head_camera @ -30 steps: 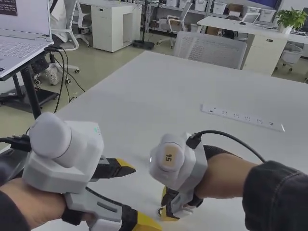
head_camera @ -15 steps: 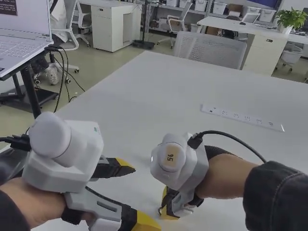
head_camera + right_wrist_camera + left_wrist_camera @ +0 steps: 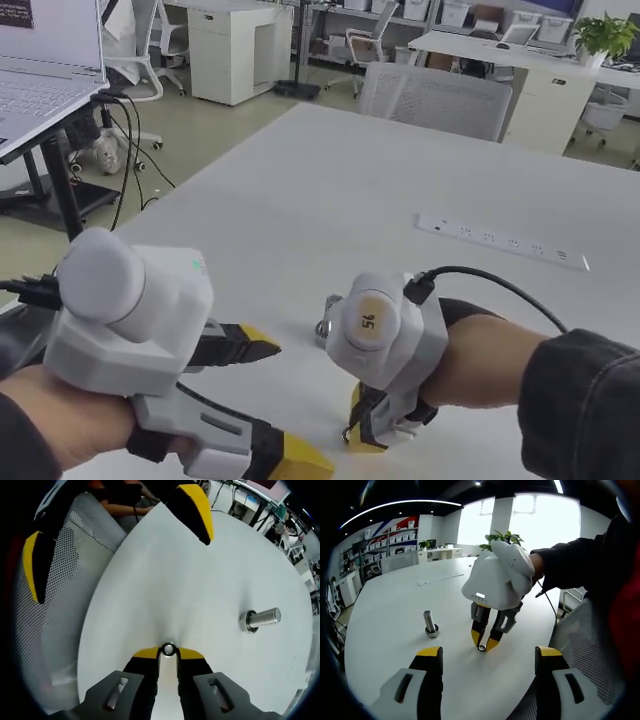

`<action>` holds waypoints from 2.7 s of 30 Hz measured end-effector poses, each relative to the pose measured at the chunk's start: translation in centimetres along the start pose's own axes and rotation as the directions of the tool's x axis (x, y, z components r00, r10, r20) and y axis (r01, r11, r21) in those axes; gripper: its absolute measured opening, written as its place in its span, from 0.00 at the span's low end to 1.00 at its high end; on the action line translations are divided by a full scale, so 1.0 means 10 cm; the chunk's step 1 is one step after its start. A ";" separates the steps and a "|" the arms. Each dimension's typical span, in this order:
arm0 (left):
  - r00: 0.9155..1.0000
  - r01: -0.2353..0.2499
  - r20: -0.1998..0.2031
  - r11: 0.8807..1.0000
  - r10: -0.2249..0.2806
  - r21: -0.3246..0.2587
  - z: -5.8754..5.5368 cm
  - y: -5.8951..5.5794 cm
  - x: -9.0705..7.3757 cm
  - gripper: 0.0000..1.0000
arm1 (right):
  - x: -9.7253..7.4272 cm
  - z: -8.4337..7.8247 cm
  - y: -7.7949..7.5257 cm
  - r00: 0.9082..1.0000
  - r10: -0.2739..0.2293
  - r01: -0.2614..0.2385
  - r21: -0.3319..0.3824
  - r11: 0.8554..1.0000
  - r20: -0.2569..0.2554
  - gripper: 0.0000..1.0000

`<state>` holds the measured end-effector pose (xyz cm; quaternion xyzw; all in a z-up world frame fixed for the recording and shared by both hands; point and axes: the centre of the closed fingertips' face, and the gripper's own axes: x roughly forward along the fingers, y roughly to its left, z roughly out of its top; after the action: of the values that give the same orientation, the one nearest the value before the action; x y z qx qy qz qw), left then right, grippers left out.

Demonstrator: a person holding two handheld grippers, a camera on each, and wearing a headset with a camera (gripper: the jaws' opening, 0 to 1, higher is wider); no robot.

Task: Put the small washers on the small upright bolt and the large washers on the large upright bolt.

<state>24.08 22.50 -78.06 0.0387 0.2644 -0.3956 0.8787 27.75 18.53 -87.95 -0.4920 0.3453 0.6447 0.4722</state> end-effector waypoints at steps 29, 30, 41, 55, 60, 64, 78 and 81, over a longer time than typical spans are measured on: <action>1.000 0.010 -0.005 1.000 -0.010 0.004 -0.03 -0.03 0.01 0.74 | -0.29 -0.79 0.10 0.999 -0.031 0.036 0.161 0.986 -0.035 0.14; 1.000 0.011 -0.006 1.000 -0.011 0.005 -0.03 -0.03 0.01 0.74 | -0.30 -0.82 0.11 0.999 -0.031 0.037 0.167 0.985 -0.037 0.14; 1.000 0.012 -0.010 1.000 -0.012 0.004 -0.04 -0.03 0.01 0.74 | -0.44 -1.09 0.09 0.997 -0.057 0.066 0.242 0.968 -0.043 0.14; 1.000 0.014 -0.015 1.000 -0.014 0.004 -0.05 -0.03 0.00 0.74 | -0.56 -1.30 -0.03 0.995 -0.081 0.095 0.293 0.952 -0.059 0.14; 1.000 0.013 -0.015 1.000 -0.013 0.005 -0.05 -0.03 0.00 0.74 | -0.68 -1.26 -0.10 0.994 -0.096 0.109 0.276 0.955 -0.060 0.14; 1.000 0.010 -0.010 1.000 -0.010 0.003 -0.05 -0.02 0.00 0.74 | -0.80 -1.20 -0.19 0.992 -0.117 0.128 0.266 0.955 -0.054 0.14; 1.000 0.006 -0.008 1.000 -0.006 0.003 -0.05 -0.04 0.00 0.74 | -1.11 -0.92 -0.35 0.986 -0.167 0.168 0.205 0.964 -0.027 0.14; 1.000 0.004 -0.008 1.000 -0.004 0.003 -0.05 -0.04 0.00 0.74 | -1.14 -0.86 -0.39 0.985 -0.170 0.172 0.194 0.966 -0.024 0.14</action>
<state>23.55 22.41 -78.44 0.0409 0.2673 -0.3977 0.8768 34.95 8.85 -79.31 -0.4734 0.3651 0.5627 0.5709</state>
